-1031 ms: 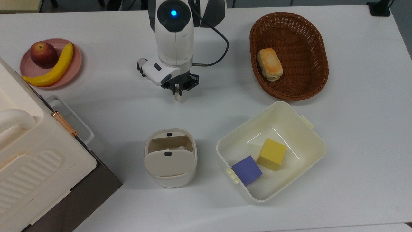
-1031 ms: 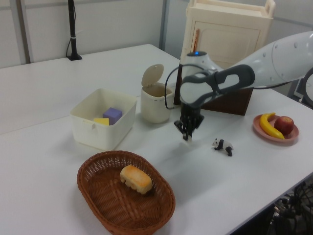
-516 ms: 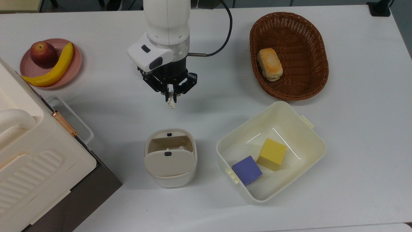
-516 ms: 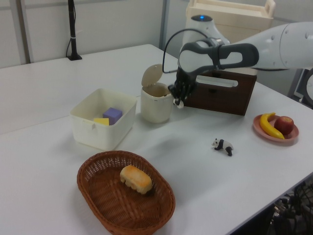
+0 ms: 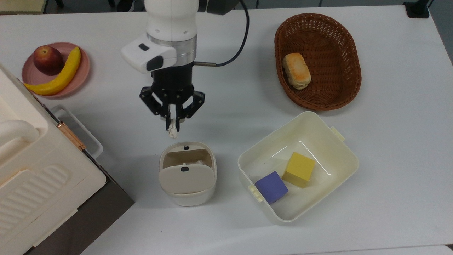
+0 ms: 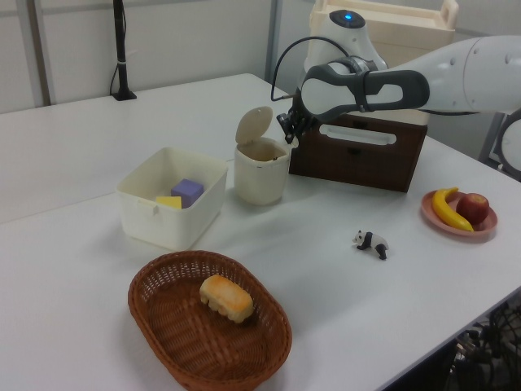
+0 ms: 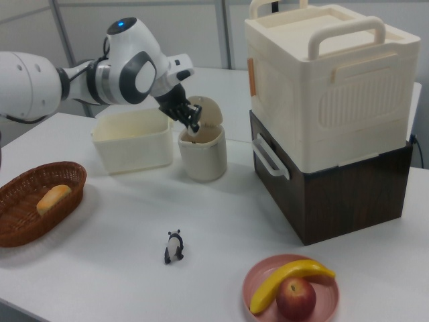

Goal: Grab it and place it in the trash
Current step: 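Carry the paper scrap over the white trash bin opening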

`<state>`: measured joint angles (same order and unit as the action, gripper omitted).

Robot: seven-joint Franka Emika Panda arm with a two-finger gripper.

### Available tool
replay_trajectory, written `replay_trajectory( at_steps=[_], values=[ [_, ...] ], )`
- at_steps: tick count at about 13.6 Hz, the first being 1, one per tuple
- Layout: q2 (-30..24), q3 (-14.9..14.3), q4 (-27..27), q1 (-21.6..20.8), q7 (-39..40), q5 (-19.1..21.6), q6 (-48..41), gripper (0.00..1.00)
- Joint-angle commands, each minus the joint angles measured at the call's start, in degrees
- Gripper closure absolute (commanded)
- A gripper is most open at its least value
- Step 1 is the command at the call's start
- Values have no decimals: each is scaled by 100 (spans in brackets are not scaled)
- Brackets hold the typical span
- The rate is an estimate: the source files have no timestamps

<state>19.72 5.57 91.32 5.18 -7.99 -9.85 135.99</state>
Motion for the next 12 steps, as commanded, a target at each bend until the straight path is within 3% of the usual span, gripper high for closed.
replay_trajectory(
  at_steps=[1,12],
  values=[
    [594,-56,-764,-8,-150,-114,129,94],
    [849,14,-853,-113,-220,-123,349,94]
  ],
)
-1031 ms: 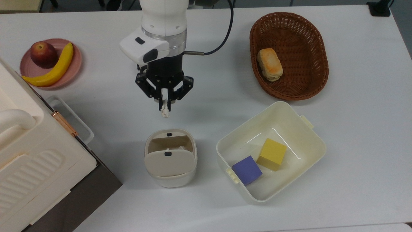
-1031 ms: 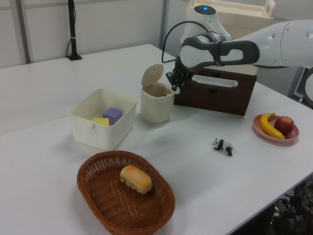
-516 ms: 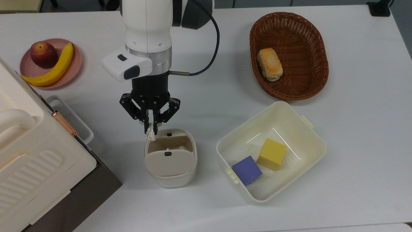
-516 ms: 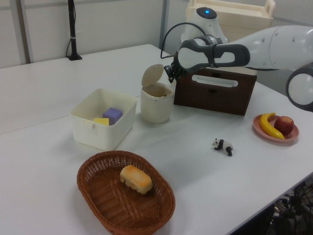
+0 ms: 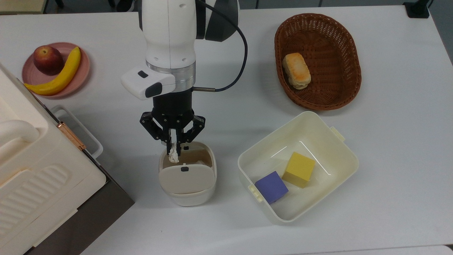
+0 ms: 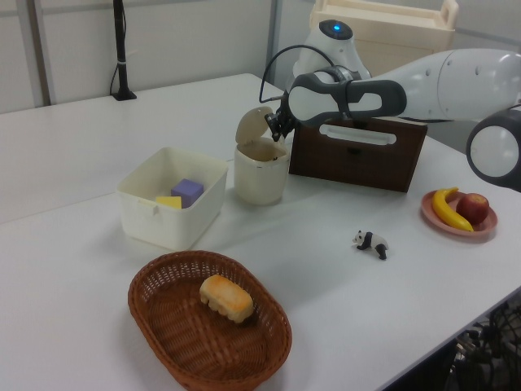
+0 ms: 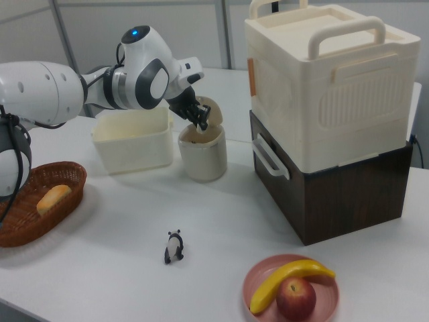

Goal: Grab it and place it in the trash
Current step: 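Open the gripper to drop the scrap into the bin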

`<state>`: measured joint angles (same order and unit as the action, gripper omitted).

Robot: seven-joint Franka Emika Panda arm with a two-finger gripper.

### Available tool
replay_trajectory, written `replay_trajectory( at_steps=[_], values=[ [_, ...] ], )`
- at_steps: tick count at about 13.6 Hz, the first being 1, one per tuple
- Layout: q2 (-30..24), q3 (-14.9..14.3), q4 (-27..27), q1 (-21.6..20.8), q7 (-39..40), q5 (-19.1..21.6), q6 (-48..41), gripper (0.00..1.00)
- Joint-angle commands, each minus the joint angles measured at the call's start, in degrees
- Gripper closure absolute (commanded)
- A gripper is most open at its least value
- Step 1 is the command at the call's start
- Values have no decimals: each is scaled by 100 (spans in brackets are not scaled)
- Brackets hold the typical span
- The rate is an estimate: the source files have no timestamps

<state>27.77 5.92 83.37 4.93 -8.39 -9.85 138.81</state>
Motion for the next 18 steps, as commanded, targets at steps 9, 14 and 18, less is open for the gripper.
replay_trajectory(
  at_steps=[9,14,18],
  values=[
    [220,-21,-49,-203,-84,-218,67,0],
    [212,-21,-31,-203,-119,-492,59,0],
    [89,-12,-23,-203,-145,-448,-46,0]
  ],
)
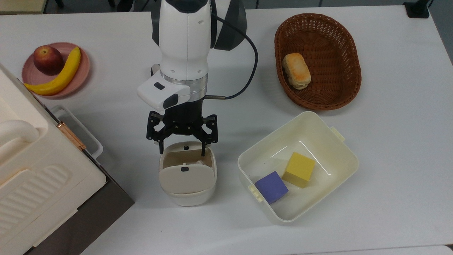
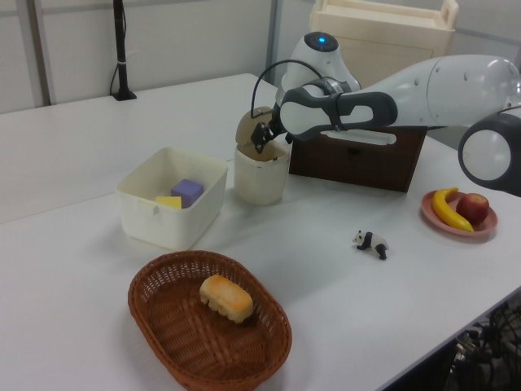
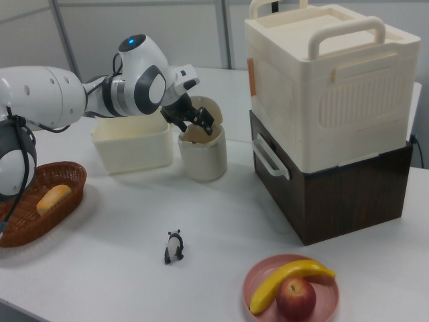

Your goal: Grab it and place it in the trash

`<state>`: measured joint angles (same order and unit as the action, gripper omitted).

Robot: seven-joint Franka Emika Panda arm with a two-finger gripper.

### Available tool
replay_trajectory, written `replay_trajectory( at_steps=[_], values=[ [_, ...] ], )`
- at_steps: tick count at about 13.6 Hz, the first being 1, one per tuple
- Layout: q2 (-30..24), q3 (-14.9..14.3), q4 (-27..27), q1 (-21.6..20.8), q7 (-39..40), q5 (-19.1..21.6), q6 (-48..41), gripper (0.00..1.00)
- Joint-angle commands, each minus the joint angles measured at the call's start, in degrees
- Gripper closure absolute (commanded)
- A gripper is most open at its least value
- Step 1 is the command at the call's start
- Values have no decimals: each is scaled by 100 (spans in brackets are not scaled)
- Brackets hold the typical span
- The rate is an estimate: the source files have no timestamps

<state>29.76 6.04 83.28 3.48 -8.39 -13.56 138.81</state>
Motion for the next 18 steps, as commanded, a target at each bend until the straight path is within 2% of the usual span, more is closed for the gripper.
replay_trajectory(
  at_steps=[1,6,10,12,14,16,17,18],
  values=[
    [-250,-16,65,-58,-145,-77,-195,0],
    [-1171,-7,293,-49,-163,-24,-1608,0],
    [-2120,-94,566,-5,-58,301,-2768,0],
    [-2351,-138,637,-40,4,327,-3008,0],
    [-2526,-191,620,-67,-40,589,-3463,0],
    [-2755,-523,584,-75,65,1239,-3825,0],
    [-2843,-691,584,-154,240,1450,-3992,0],
    [-2896,-840,567,-224,502,1496,-4315,0]
  ],
)
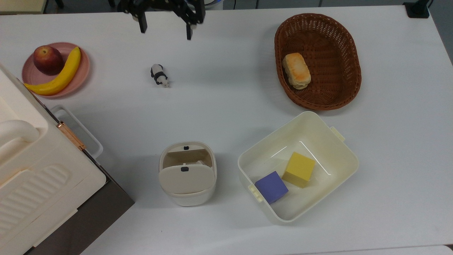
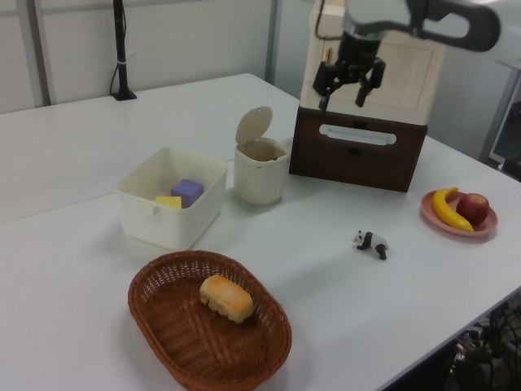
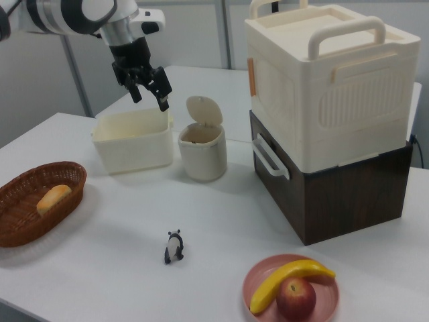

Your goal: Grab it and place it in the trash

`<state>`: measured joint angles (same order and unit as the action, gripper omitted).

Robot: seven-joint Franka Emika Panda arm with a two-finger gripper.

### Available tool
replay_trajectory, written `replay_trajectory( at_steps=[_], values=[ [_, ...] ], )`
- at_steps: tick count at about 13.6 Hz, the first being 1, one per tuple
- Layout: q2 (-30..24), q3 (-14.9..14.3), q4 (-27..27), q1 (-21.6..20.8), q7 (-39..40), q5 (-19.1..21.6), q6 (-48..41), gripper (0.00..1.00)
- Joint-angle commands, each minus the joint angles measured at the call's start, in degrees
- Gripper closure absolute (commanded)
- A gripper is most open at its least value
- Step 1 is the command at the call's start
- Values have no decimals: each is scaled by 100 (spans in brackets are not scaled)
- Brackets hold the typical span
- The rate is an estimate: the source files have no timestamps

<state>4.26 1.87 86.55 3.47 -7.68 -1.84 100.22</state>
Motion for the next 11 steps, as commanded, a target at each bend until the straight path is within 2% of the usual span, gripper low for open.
replay_trajectory(
  at_steps=[1,4,7,11],
  values=[
    [-373,-494,231,-267,599,386,-677,0],
    [-460,-687,222,-276,768,728,-899,0],
    [-469,-723,213,-277,794,729,-996,0],
    [-478,-723,213,-268,1278,721,-1189,0]
  ],
)
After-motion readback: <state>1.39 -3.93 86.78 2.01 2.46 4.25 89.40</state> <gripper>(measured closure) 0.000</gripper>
